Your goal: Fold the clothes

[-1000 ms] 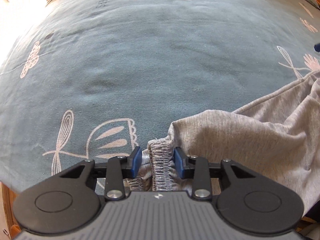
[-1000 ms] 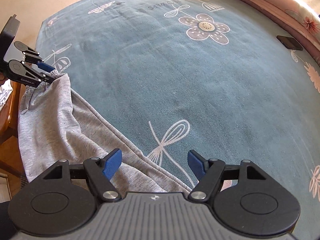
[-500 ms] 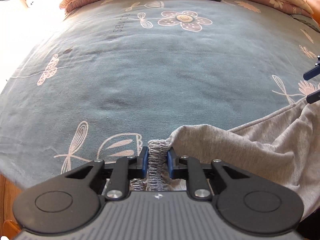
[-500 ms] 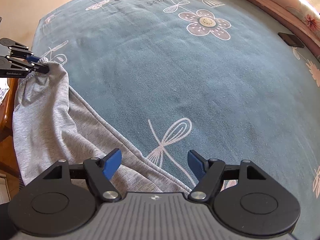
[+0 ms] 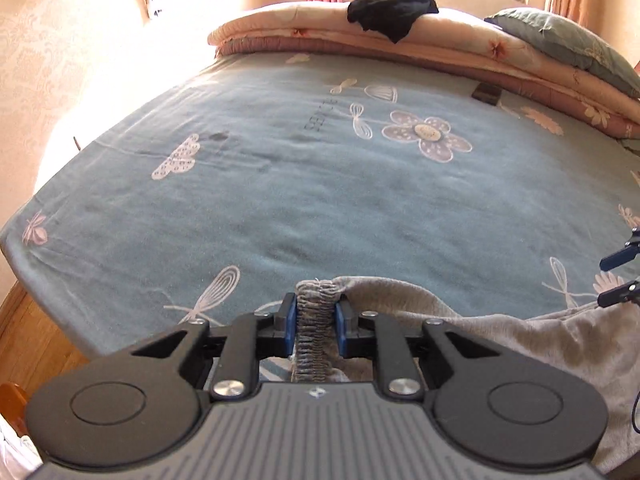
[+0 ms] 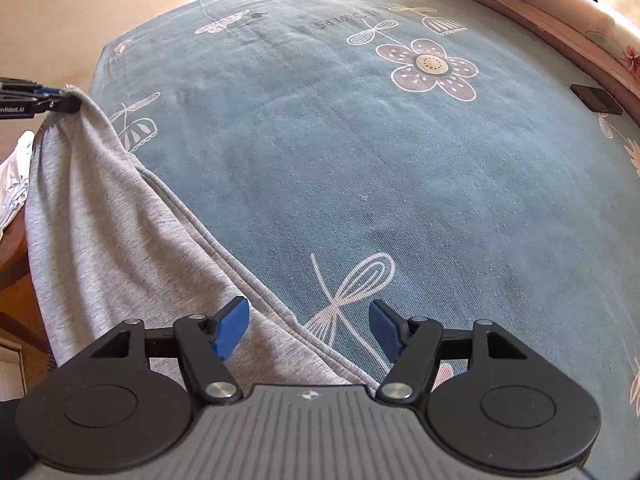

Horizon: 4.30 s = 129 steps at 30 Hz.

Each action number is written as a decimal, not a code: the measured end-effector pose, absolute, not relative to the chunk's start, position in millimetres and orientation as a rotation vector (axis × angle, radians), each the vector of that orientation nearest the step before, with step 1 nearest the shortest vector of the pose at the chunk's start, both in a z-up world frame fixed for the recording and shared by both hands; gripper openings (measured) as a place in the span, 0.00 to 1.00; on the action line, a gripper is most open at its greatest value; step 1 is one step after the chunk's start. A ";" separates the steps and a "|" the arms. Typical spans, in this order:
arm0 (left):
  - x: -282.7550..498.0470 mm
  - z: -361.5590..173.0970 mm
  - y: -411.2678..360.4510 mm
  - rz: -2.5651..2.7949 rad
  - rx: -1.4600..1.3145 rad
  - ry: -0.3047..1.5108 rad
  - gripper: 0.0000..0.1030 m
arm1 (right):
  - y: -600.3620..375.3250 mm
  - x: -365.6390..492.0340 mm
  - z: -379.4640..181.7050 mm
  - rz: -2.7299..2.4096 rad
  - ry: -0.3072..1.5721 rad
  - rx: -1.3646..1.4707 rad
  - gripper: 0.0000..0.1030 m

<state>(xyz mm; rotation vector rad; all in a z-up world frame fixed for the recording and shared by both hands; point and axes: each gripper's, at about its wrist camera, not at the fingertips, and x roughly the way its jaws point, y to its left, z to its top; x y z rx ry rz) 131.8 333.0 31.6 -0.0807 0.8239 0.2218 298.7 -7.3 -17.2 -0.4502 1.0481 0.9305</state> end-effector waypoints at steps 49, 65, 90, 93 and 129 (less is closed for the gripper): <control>204.8 -72.9 204.8 -0.282 -0.270 1.167 0.47 | 22.9 237.2 -36.2 1.259 0.968 -0.653 0.22; 189.6 -57.2 212.7 -0.303 -0.265 1.070 0.47 | 41.8 260.1 -62.3 1.339 0.995 -0.748 0.19; 157.5 -82.8 210.2 -0.397 -0.226 1.230 0.57 | 69.8 272.6 -49.6 1.353 0.992 -0.699 0.12; 147.3 -81.2 221.7 -0.390 -0.295 1.261 0.58 | 80.4 266.6 -63.1 1.215 0.923 -0.810 0.12; 181.7 -80.0 210.9 -0.285 -0.212 1.136 0.65 | 47.1 197.0 -66.8 1.375 1.451 -0.405 0.37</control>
